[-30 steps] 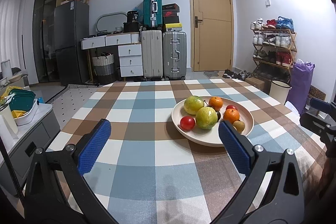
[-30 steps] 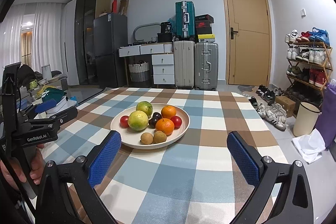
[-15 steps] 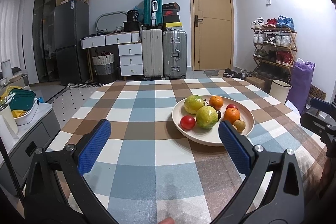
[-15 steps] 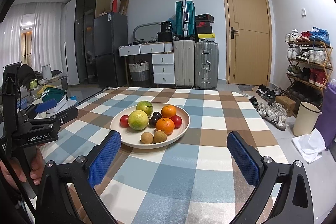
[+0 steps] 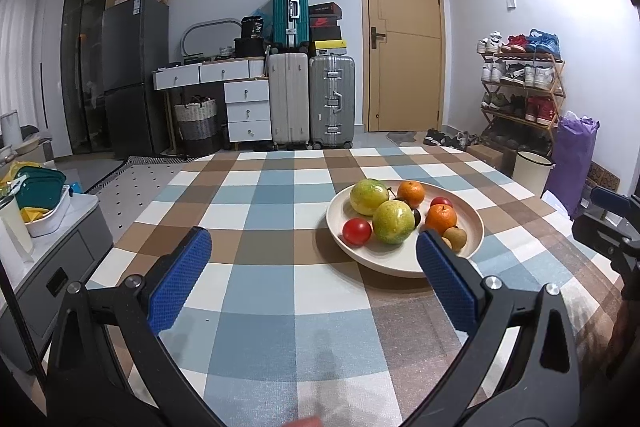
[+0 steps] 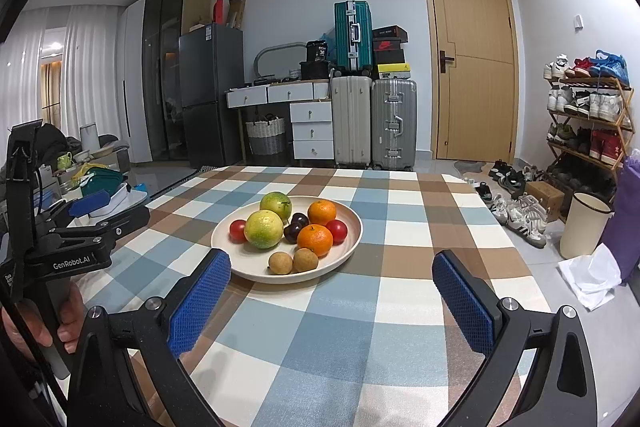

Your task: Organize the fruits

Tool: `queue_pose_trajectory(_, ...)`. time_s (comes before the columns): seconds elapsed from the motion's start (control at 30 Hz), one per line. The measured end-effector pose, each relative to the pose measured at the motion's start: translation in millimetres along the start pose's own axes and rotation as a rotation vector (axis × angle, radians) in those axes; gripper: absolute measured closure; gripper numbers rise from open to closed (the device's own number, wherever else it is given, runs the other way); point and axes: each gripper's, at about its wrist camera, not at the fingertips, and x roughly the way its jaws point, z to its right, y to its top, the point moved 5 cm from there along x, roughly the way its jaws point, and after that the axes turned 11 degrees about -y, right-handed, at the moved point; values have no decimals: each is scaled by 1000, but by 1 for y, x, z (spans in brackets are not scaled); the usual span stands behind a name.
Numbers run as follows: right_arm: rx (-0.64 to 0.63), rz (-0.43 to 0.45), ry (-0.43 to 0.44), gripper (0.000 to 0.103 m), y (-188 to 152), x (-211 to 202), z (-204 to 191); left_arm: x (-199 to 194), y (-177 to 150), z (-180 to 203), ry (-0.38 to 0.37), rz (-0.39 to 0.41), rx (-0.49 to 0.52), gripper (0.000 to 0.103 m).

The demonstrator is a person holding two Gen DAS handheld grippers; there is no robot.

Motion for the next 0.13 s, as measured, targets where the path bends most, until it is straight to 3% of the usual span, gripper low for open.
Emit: queue_pose_trajectory(0.13,0,-1,0,0,-1,0,0,0,0,-1,3,1,-4,1)
